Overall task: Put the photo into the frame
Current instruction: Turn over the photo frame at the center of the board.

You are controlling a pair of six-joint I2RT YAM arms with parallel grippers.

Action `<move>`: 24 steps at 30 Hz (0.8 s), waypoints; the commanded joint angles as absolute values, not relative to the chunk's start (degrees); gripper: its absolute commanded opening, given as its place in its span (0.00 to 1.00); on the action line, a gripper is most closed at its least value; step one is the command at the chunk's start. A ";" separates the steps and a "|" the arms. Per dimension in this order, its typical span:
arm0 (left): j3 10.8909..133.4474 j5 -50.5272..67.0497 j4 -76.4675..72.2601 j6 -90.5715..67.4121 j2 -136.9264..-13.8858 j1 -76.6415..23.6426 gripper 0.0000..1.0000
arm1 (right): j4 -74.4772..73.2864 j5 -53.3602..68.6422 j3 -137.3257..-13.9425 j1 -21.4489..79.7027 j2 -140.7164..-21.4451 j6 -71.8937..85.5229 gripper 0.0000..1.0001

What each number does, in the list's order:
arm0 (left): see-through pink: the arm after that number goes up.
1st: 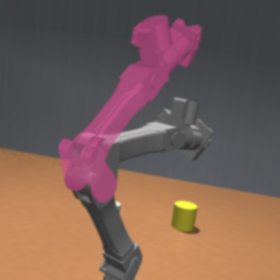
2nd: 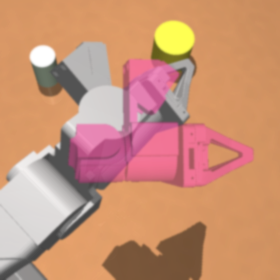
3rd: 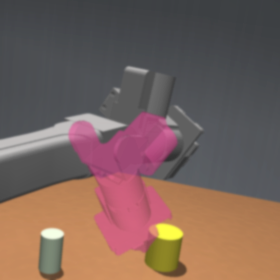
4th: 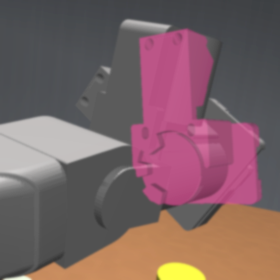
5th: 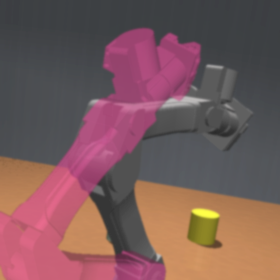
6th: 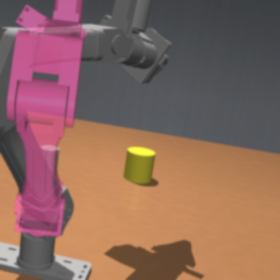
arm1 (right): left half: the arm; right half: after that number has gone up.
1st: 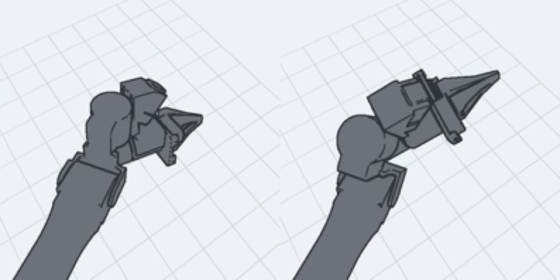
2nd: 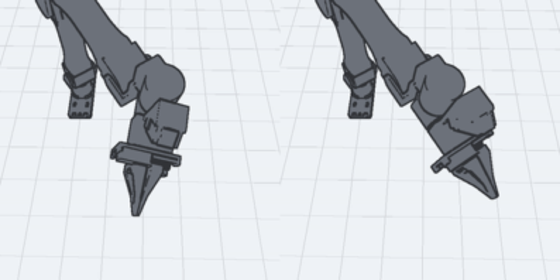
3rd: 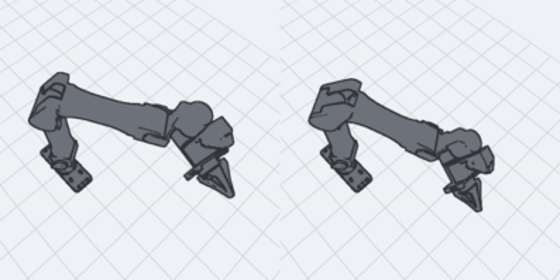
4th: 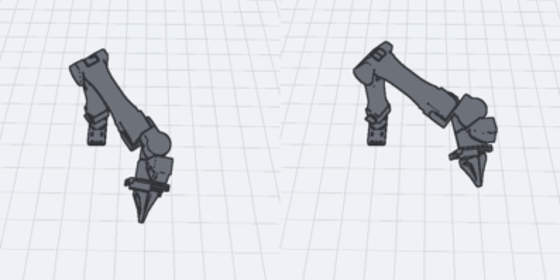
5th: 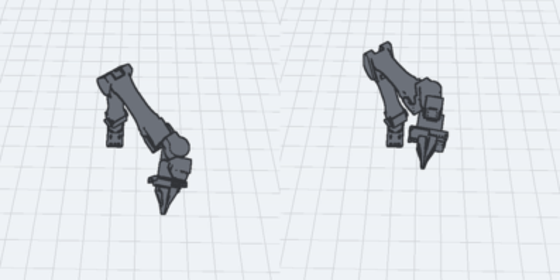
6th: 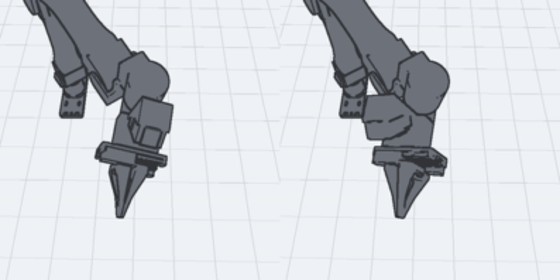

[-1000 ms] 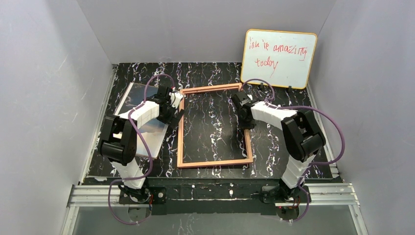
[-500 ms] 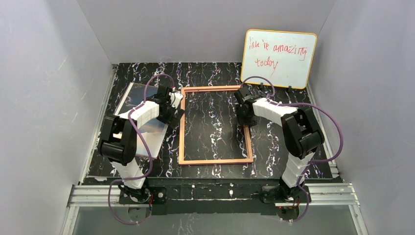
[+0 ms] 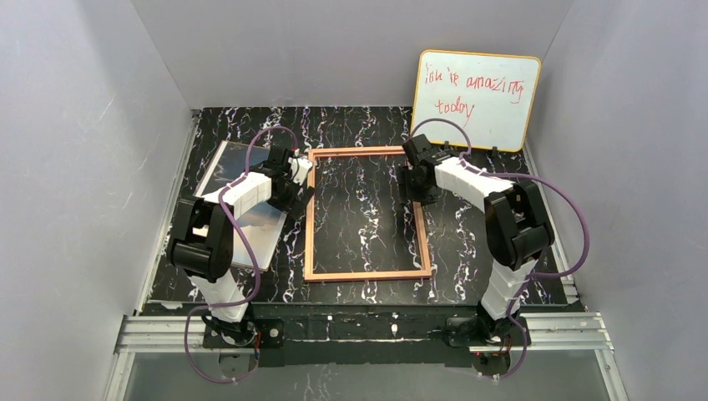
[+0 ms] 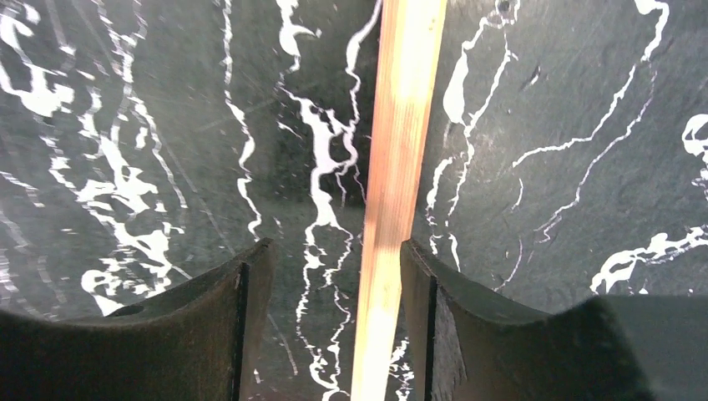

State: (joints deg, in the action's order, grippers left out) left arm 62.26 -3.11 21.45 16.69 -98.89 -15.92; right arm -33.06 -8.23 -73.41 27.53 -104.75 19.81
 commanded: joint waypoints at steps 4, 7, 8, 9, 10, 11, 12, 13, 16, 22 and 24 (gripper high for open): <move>59.74 -1.15 20.68 14.50 -96.16 -17.26 0.98 | -33.48 3.48 -78.89 24.92 -102.02 22.18 0.67; 58.71 -1.21 19.99 14.05 -95.37 -18.57 0.98 | -35.43 3.53 -80.92 24.94 -102.67 22.52 0.71; 58.61 -1.34 19.97 13.93 -95.47 -19.03 0.98 | -36.07 3.19 -81.47 24.82 -102.89 22.62 0.71; 58.54 -1.63 19.83 13.78 -95.73 -19.59 0.98 | -36.46 2.95 -81.81 24.76 -103.06 22.79 0.71; 58.48 -2.08 19.67 13.60 -96.06 -20.13 0.98 | -36.80 2.57 -81.96 24.64 -103.14 22.93 0.71; 58.40 -2.50 19.41 13.38 -96.39 -20.61 0.98 | -37.41 1.72 -82.00 24.55 -103.29 23.27 0.71; 58.47 -2.70 19.24 13.22 -96.68 -21.10 0.98 | -38.18 1.09 -81.97 24.28 -103.38 23.55 0.71; 58.52 -2.80 19.20 12.99 -96.88 -21.54 0.98 | -38.80 0.51 -81.69 23.90 -103.47 23.96 0.71; 58.06 -3.11 18.76 12.66 -96.69 -23.15 0.98 | -38.83 0.35 -79.20 22.66 -102.74 25.14 0.71; 58.40 -5.79 19.73 14.21 -93.85 -23.93 0.98 | -38.10 0.31 -76.96 22.32 -100.82 26.36 0.72; 60.27 -6.40 21.36 15.02 -93.08 -23.15 0.98 | -38.45 0.33 -77.23 22.32 -100.68 26.51 0.72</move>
State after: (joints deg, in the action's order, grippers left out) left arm 58.54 -4.12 18.41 13.89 -97.01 -23.64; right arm -37.74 0.71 -76.90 22.17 -103.98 25.32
